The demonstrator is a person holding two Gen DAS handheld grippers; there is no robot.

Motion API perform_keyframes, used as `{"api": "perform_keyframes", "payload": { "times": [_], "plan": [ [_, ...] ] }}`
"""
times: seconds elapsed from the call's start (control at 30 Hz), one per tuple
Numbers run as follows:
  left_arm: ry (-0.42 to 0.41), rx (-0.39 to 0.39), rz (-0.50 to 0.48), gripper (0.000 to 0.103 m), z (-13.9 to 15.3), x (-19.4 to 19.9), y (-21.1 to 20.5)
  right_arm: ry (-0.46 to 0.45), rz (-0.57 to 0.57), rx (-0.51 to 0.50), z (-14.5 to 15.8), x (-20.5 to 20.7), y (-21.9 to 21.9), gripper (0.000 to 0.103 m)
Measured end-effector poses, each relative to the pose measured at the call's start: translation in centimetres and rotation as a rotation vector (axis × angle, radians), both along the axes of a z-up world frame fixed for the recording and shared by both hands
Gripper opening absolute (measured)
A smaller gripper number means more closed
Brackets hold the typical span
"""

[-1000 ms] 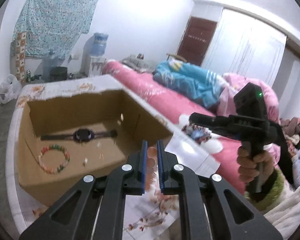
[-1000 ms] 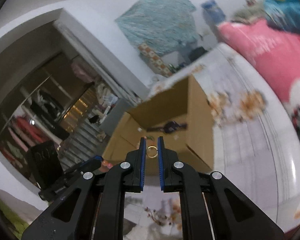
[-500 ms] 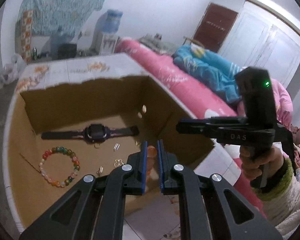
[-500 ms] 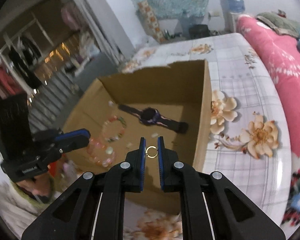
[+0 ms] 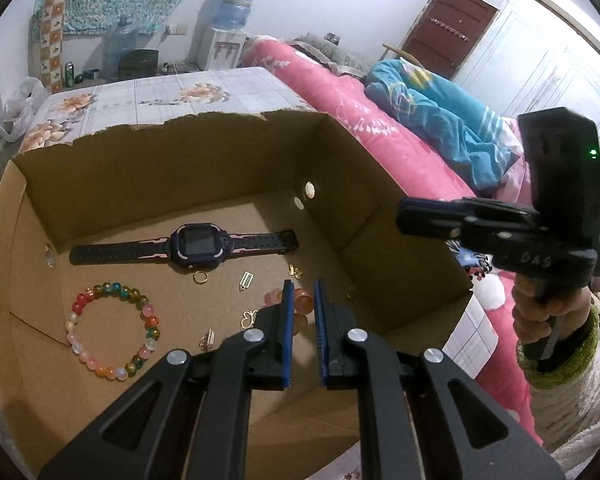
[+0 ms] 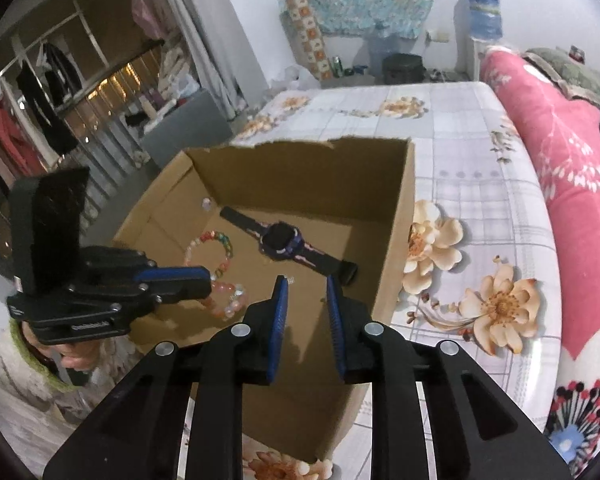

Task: Organize jewelry
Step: 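Carry the bracelet and ring into the box and open both grippers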

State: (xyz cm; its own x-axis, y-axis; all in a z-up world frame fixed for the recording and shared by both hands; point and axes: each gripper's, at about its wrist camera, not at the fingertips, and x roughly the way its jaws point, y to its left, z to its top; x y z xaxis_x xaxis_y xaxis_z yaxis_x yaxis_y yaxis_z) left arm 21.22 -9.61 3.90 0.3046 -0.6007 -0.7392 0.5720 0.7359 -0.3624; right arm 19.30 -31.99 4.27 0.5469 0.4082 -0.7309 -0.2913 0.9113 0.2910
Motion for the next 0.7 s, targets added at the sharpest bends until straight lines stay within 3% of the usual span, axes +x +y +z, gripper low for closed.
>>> {"api": "perform_keyframes", "payload": {
  "times": [0.3,0.4,0.47,0.5,0.57,0.7],
  "plan": [
    [0.093,-0.027,-0.017,0.009,-0.6,1.4,-1.0,-0.060,-0.096,0.105,1.4,-2.5,-3.2,0.027],
    [0.152,-0.073,-0.037,0.010,-0.7,2.0,-2.2,-0.059,-0.113,0.117,1.2,-2.7,-3.6,0.027],
    [0.213,-0.075,-0.046,0.017,-1.3,2.6,-3.0,-0.058,-0.123,0.118,1.2,-2.8,-3.8,0.029],
    [0.246,-0.049,-0.032,0.030,-1.9,3.0,-3.3,-0.057,-0.127,0.118,1.1,-2.9,-3.9,0.030],
    [0.259,-0.023,0.000,0.032,-2.5,3.2,-3.1,-0.057,-0.136,0.117,1.1,-3.0,-4.2,0.030],
    [0.234,-0.044,0.022,0.033,-1.9,2.4,-1.9,-0.054,-0.151,0.125,0.9,-3.3,-4.6,0.032]
  ]
}}
